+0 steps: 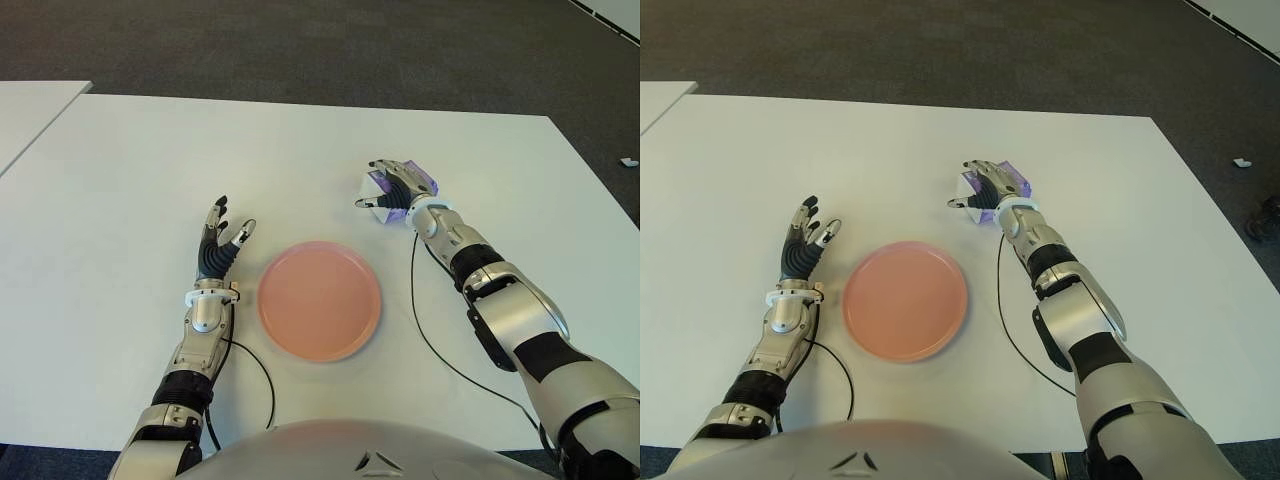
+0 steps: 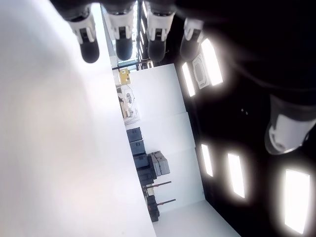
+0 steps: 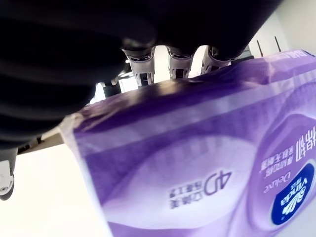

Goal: Put the tissue paper into the plate.

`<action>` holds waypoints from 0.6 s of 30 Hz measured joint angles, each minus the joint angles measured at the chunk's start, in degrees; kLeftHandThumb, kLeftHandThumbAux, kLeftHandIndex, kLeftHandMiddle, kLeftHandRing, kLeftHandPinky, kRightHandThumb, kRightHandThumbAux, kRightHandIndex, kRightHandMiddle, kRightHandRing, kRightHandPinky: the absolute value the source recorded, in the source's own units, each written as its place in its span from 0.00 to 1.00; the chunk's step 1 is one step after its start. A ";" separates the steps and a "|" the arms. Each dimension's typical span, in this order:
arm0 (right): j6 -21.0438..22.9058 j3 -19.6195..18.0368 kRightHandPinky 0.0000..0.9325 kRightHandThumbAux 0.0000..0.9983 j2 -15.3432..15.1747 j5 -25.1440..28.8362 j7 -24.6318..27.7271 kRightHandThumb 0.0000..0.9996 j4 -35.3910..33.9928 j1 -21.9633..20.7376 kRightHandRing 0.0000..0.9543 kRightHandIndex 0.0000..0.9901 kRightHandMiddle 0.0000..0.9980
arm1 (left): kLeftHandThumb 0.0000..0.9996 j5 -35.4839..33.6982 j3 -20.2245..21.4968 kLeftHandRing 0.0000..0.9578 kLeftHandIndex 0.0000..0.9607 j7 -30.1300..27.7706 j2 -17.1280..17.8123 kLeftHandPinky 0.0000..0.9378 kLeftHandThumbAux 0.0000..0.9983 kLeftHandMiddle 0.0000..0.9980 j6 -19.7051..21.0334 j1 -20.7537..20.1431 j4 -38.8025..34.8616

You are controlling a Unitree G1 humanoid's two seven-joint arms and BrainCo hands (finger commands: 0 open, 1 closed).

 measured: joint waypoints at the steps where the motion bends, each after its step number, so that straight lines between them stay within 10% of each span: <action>1: -0.05 -0.06 0.00 0.45 -0.07 0.02 -0.04 0.09 -0.07 0.05 0.00 0.00 0.00 | 0.00 -0.01 0.00 0.00 0.00 0.00 0.00 0.00 0.45 0.00 -0.01 -0.01 0.01; 18: -1.31 -2.61 0.00 0.43 -3.18 2.02 0.95 0.11 -5.30 1.73 0.00 0.00 0.00 | 0.01 -0.23 0.11 0.00 0.00 -0.22 -0.03 0.00 0.46 0.00 -0.10 -0.14 0.11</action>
